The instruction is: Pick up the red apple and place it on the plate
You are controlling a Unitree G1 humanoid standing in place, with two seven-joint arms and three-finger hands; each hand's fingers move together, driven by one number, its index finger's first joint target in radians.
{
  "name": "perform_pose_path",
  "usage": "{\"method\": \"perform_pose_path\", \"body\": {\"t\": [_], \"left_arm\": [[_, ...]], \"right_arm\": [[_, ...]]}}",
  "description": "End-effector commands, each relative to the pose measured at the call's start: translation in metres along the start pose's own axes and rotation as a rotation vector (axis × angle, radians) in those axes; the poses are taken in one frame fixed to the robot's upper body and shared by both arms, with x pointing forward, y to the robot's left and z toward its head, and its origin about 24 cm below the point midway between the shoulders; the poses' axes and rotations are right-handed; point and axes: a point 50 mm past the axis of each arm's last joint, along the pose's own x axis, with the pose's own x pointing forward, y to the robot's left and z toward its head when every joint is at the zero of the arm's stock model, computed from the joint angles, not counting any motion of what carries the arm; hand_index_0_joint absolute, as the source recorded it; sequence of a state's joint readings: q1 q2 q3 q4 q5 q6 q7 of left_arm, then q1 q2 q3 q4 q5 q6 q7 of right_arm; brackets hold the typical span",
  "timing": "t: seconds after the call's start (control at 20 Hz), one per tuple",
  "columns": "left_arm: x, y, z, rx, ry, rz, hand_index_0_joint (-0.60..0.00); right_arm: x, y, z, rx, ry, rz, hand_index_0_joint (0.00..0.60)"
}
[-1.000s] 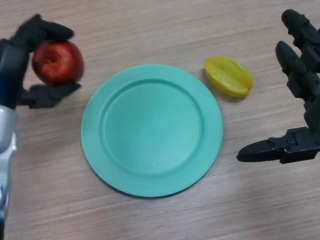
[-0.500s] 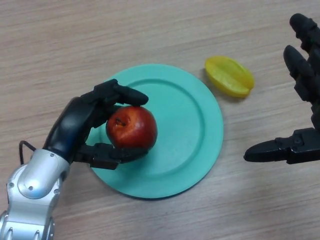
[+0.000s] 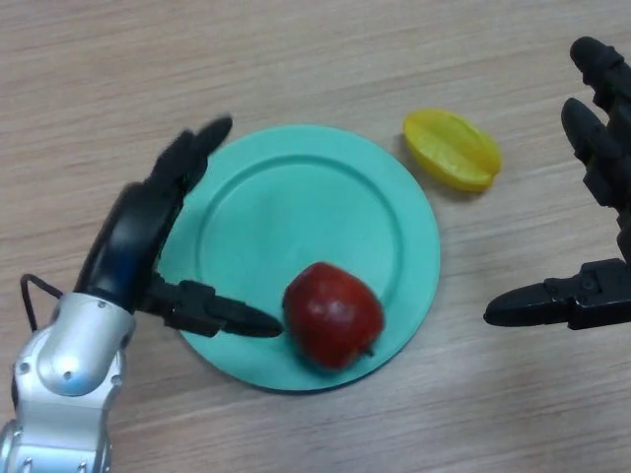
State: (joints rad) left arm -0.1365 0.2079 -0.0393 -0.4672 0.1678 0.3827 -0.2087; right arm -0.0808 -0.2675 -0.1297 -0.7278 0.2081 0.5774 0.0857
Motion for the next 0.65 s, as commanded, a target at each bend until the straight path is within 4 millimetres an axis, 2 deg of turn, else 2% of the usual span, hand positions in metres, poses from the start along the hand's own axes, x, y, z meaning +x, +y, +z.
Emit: {"method": "perform_pose_path", "body": {"t": [0.05,0.25,0.35,0.65], "left_arm": [[-0.017,0.021,0.036,-0.059,-0.188,0.076,0.0],[-0.047,0.048,0.049,-0.174,-0.298,0.14,0.0],[-0.057,0.055,0.049,-0.189,-0.32,0.152,0.0],[-0.071,0.053,0.06,-0.232,-0.318,0.175,0.0]], "right_arm": [[-0.004,-0.008,0.03,-0.047,-0.188,-0.027,0.0],[-0.002,-0.004,0.032,-0.029,-0.205,-0.009,0.0],[0.0,0.0,0.034,-0.031,-0.208,0.011,0.0],[0.003,0.008,0.042,-0.035,-0.235,0.032,0.0]]}}
